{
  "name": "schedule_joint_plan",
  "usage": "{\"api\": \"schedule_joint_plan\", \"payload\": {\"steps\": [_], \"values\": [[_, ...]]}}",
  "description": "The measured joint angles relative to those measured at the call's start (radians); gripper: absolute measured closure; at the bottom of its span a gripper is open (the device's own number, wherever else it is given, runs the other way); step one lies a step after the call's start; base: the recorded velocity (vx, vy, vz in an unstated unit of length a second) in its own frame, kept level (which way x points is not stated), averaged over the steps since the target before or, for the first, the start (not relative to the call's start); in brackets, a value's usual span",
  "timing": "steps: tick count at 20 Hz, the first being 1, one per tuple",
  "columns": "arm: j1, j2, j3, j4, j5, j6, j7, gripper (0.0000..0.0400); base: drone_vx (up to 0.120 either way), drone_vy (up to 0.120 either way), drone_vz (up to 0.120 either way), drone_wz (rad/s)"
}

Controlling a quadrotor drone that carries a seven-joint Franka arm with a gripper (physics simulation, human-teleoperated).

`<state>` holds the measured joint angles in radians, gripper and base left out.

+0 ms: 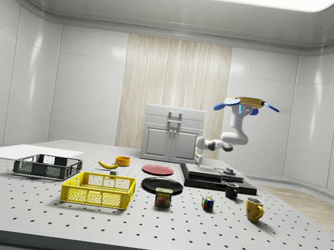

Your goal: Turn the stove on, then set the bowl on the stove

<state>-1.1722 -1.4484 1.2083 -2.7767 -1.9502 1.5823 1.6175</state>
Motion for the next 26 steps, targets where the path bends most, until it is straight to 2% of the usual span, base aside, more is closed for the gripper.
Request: {"api": "schedule_joint_plan", "payload": {"steps": [26], "values": [[-0.005, -0.024, 0.003, 0.002, 0.011, 0.022, 0.003, 0.0000, 0.120, 0.000, 0.000, 0.000]]}}
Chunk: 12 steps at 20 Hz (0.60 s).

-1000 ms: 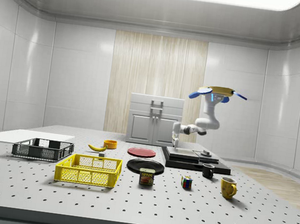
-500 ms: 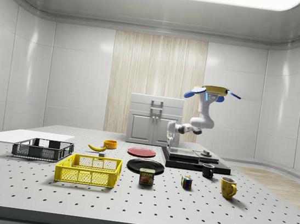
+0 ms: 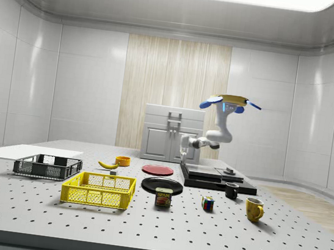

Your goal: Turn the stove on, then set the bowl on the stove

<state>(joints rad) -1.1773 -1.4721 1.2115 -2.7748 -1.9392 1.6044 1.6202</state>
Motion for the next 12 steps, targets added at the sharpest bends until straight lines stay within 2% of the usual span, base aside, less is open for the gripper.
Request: {"api": "schedule_joint_plan", "payload": {"steps": [12], "values": [[-0.003, -0.008, 0.001, 0.001, 0.004, 0.008, 0.002, 0.0000, 0.120, 0.000, 0.000, 0.000]]}}
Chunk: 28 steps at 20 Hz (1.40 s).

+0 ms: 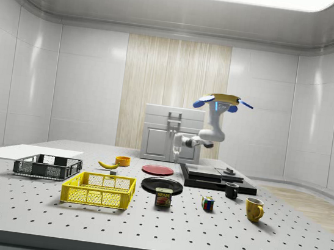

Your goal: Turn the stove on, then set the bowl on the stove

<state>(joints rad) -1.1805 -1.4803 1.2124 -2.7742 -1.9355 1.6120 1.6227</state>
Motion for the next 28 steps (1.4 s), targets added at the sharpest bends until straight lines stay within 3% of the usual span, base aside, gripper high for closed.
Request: {"api": "schedule_joint_plan", "payload": {"steps": [28], "values": [[-0.006, -0.015, 0.002, 0.001, 0.007, 0.014, 0.004, 0.0000, 0.120, 0.000, 0.006, 0.000]]}}
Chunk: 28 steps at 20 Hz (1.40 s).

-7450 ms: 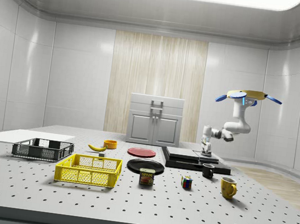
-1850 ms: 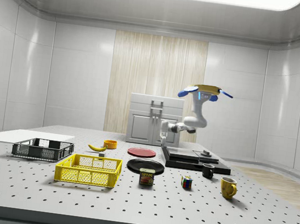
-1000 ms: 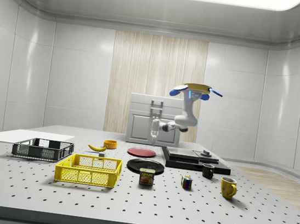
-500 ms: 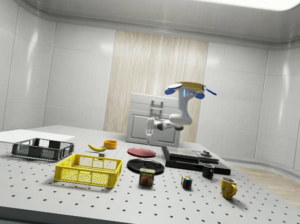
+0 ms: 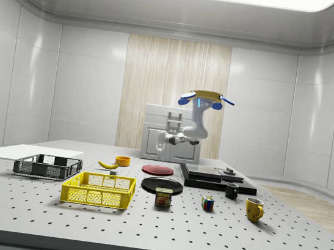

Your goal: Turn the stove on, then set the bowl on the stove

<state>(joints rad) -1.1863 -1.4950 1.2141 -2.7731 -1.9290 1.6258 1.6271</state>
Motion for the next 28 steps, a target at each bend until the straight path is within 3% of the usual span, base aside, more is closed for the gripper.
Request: {"api": "schedule_joint_plan", "payload": {"steps": [28], "values": [[-0.004, -0.010, 0.001, 0.001, 0.004, 0.009, 0.003, 0.0000, 0.120, 0.000, 0.000, 0.000]]}}
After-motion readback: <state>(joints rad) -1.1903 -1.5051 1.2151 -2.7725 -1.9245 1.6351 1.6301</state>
